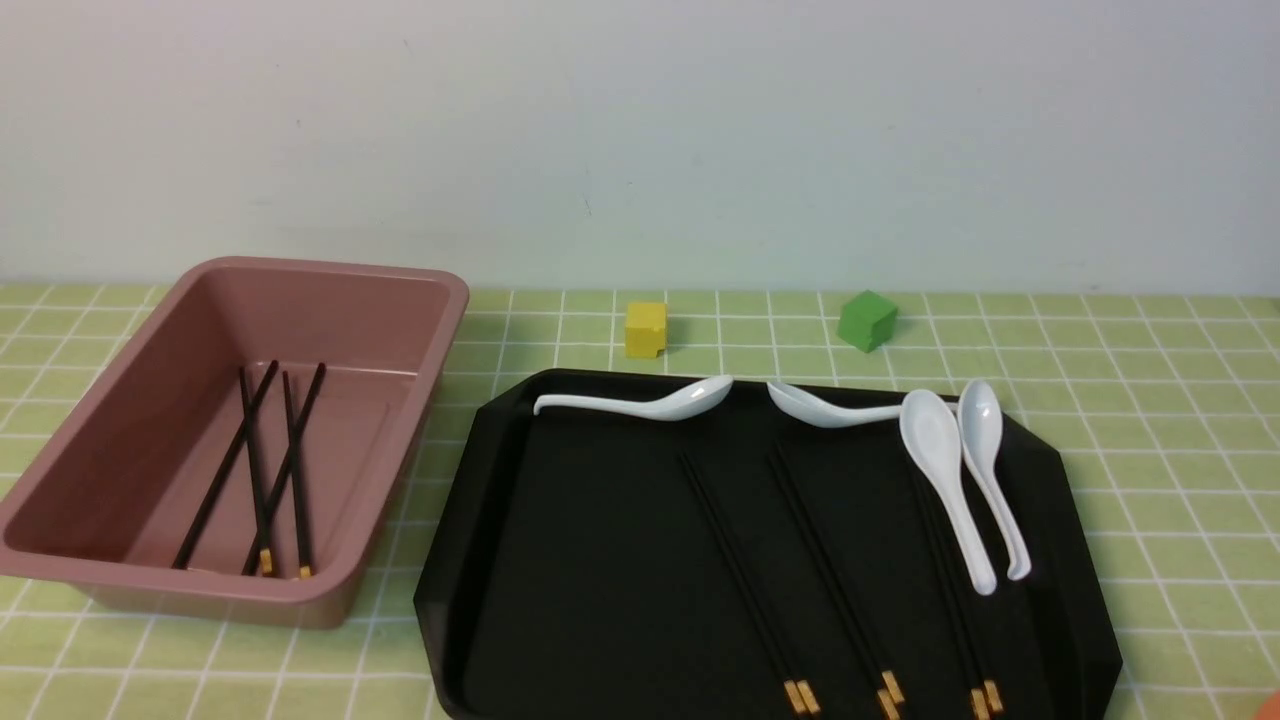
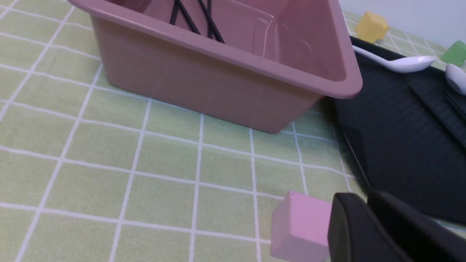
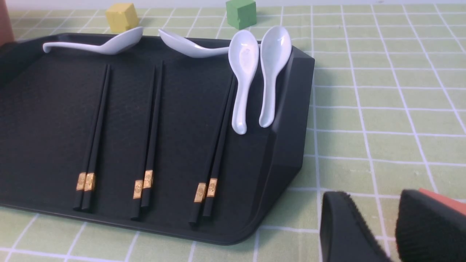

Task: On green tablecloth take chopsticks from black tray and put them in box.
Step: 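Move the gripper over the chopsticks on the black tray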

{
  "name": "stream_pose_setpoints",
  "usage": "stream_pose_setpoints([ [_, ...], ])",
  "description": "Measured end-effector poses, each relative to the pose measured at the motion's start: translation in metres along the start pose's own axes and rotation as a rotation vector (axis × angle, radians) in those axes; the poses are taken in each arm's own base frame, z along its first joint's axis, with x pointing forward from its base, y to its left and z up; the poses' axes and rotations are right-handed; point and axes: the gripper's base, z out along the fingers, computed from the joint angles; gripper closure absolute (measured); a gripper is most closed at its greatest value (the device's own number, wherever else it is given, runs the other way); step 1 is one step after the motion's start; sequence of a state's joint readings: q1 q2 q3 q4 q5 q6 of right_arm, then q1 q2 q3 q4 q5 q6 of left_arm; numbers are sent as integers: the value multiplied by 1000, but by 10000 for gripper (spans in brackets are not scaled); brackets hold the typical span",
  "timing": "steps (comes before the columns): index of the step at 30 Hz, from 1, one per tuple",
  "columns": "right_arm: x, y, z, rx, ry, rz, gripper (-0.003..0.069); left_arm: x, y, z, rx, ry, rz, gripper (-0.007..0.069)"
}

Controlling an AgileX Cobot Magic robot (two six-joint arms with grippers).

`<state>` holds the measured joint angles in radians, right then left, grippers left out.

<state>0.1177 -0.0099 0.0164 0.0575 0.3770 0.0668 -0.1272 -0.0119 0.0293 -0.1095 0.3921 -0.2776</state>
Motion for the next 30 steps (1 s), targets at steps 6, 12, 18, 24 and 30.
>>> stream_pose_setpoints([
  [6, 0, 0, 0, 0, 0, -2, 419, 0, 0, 0, 0, 0, 0, 552],
  [12, 0, 0, 0, 0, 0, -2, 419, 0, 0, 0, 0, 0, 0, 552],
  [18, -2, 4, 0, -52, -18, 220, 419, 0, 0, 0, 0, 0, 0, 552],
  [24, -4, 15, -1, -182, -3, 749, 419, 0, 0, 0, 0, 0, 0, 552],
  [30, -14, 13, -2, -215, -91, 882, 426, 0, 0, 0, 0, 0, 0, 552],
])
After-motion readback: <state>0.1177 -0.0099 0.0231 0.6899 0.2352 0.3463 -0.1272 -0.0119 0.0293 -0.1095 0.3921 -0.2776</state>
